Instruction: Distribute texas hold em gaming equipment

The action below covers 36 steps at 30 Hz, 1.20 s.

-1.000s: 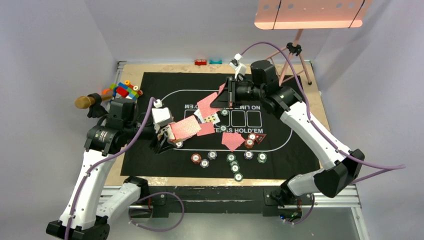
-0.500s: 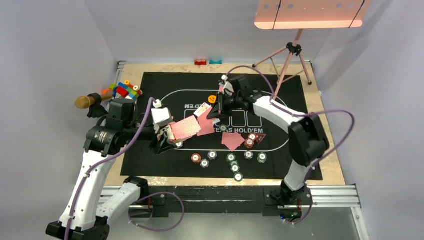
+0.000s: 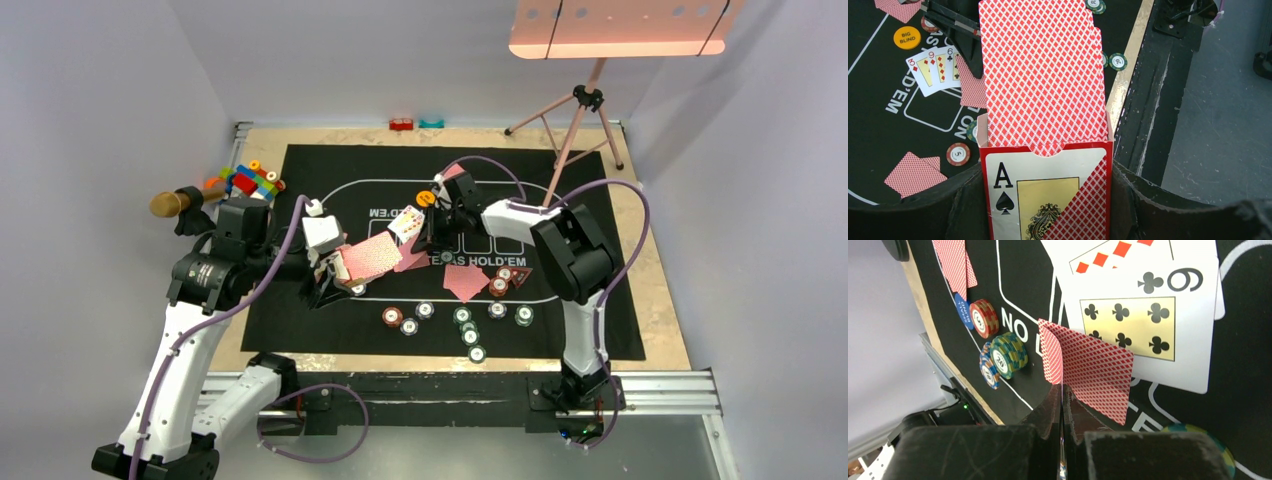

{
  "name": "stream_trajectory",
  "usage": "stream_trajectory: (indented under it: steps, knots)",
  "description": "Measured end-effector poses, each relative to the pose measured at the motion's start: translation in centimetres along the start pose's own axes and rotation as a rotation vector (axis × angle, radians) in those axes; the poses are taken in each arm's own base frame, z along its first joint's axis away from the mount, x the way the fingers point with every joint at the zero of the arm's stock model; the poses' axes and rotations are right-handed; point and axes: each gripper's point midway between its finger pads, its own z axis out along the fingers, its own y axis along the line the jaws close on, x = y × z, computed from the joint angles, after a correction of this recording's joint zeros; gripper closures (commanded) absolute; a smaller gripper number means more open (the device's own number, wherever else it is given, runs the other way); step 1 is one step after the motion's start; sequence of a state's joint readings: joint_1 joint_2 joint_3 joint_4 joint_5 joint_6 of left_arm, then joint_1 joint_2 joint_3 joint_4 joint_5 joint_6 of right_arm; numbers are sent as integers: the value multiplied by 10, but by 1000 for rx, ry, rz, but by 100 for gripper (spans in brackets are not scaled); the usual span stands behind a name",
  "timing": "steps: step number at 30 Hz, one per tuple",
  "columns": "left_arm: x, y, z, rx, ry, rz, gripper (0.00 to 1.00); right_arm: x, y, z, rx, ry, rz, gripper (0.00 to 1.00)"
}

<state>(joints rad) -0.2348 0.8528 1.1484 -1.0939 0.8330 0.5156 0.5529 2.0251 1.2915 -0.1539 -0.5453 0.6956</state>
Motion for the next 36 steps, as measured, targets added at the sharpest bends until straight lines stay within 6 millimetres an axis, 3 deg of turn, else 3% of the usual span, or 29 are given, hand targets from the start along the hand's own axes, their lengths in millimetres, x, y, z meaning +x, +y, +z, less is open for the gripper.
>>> stream_trajectory:
  steps: [2, 4, 10, 16, 22, 27, 31, 36]
  knots:
    - [0, 0, 0, 0, 0, 0, 100, 0, -2, 5, 2, -3, 1, 99]
    - [0, 0, 0, 0, 0, 0, 100, 1, -2, 7, 3, -3, 0, 91]
    - [0, 0, 0, 0, 0, 0, 100, 1, -2, 8, 50, -7, -14, 53]
    - [0, 0, 0, 0, 0, 0, 100, 10, -10, 4, 122, 15, -26, 45]
    - [0, 0, 0, 0, 0, 0, 100, 10, -12, -18, 206, -4, -67, 44]
    - [0, 0, 0, 0, 0, 0, 100, -3, 16, -54, 219, -79, -130, 47]
    - [0, 0, 0, 0, 0, 0, 100, -13, 53, -89, 215, -163, -207, 52]
    - [0, 0, 0, 0, 0, 1, 100, -15, 103, -119, 225, -240, -329, 55]
